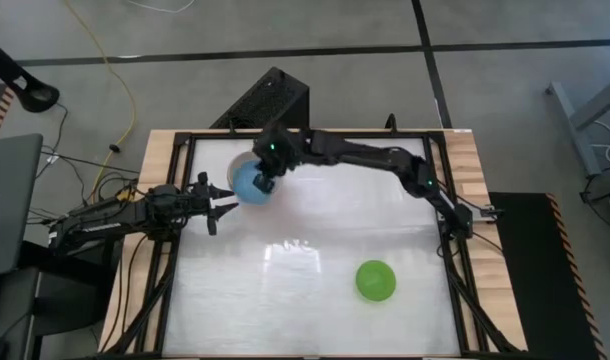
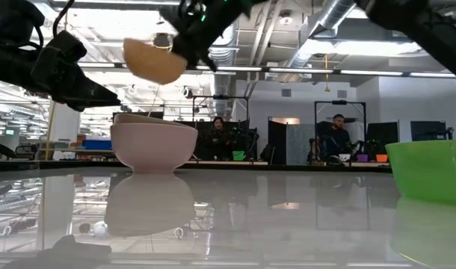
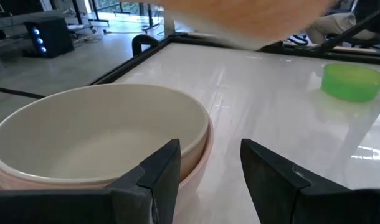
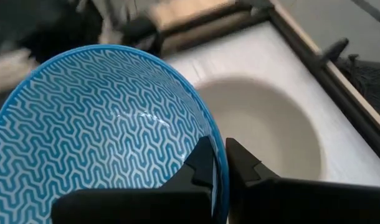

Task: Nest bowls inside each other
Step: Stack the blue bowl on top of the gray bowl

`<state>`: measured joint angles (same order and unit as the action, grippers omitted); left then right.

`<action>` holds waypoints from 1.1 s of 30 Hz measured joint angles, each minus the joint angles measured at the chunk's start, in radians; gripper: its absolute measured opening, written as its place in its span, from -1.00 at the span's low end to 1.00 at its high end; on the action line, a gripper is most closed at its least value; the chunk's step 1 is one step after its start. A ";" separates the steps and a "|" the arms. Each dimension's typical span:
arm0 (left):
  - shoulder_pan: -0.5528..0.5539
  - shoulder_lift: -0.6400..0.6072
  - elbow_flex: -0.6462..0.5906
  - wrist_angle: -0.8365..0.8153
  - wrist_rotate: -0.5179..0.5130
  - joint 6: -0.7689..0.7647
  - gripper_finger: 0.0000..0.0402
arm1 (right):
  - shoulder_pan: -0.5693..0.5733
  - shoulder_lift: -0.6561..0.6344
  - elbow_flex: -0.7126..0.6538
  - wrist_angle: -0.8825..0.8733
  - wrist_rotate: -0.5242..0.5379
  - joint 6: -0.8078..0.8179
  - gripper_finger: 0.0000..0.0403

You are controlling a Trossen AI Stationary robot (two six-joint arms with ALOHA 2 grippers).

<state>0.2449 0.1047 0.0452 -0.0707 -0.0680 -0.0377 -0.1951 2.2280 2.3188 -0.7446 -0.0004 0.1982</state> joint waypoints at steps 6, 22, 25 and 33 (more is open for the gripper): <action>0.000 -0.001 0.000 0.000 0.003 0.000 -0.22 | -0.095 0.071 0.000 0.140 -0.077 0.077 -0.90; 0.000 0.029 0.000 -0.001 0.003 0.000 -0.22 | -0.138 0.234 -0.002 0.249 -0.151 0.178 -0.90; 0.000 0.031 0.000 -0.001 0.002 0.000 -0.22 | -0.138 0.240 -0.001 0.252 -0.137 0.178 -0.90; 0.000 0.033 0.000 -0.001 0.001 0.000 -0.22 | -0.140 0.248 0.000 0.220 -0.111 0.157 -0.90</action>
<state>0.2448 0.1375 0.0456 -0.0715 -0.0673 -0.0378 -0.3347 2.4761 2.3191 -0.5242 -0.1111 0.3547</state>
